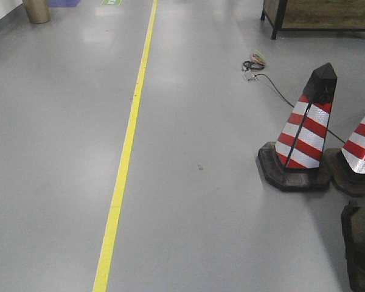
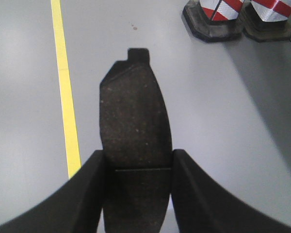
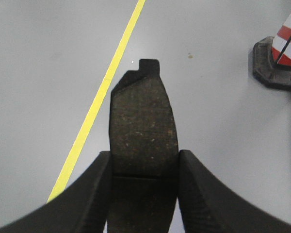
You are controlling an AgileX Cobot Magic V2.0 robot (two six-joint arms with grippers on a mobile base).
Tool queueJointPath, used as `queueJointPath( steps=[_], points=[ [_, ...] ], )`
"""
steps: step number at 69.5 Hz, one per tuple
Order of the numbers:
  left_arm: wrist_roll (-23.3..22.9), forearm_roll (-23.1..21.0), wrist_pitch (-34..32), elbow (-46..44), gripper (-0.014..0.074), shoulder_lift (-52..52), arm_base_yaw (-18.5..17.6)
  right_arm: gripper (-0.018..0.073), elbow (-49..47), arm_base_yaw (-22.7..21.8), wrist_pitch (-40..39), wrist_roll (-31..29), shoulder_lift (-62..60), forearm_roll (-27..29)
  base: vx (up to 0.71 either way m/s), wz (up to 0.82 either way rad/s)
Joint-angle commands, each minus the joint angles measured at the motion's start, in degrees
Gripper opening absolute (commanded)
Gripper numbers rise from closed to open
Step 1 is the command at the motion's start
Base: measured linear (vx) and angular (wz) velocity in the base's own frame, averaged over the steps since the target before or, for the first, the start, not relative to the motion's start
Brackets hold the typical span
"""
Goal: Move and align brake pads A on conveyor
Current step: 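Drive along the yellow floor line past the striped cones, then turn the base to face the dark grey conveyor belt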
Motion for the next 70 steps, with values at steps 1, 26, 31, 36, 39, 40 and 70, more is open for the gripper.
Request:
queueJointPath(
  steps=[1,26,31,36,39,40,70],
  points=[
    [-0.1,-0.4,-4.2,-1.7,0.0174,0.1,-0.4,0.0177,-1.7,-0.2,-4.8,-0.5,0.1,-1.0,0.55,-0.06],
    [-0.1,-0.4,-4.2,-1.7,0.0174,0.1,-0.4,0.0177,-1.7,-0.2,-4.8,-0.5,0.1,-1.0,0.53,-0.06],
    [-0.1,-0.4,-4.2,-1.7,0.0174,0.1,-0.4,0.0177,-1.7,-0.2,-4.8,-0.5,0.1,-1.0,0.52,-0.07],
    [-0.1,-0.4,-4.2,-1.7,0.0174,0.1,-0.4,0.0177,-1.7,-0.2,-4.8,-0.5,0.1,-1.0,0.51,-0.07],
    [-0.1,-0.4,-4.2,-1.7,0.0174,0.1,-0.4,0.0177,-1.7,-0.2,-4.8,-0.5,0.1,-1.0,0.5,-0.08],
    [-0.1,-0.4,-4.2,-1.7,0.0174,0.1,-0.4,0.0177,-1.7,-0.2,-4.8,-0.5,0.1,-1.0,0.5,-0.09],
    [-0.1,-0.4,-4.3,-1.7,0.0174,0.1,-0.4,0.0177,-1.7,-0.2,-4.8,-0.5,0.1,-1.0,0.46,-0.27]
  ],
)
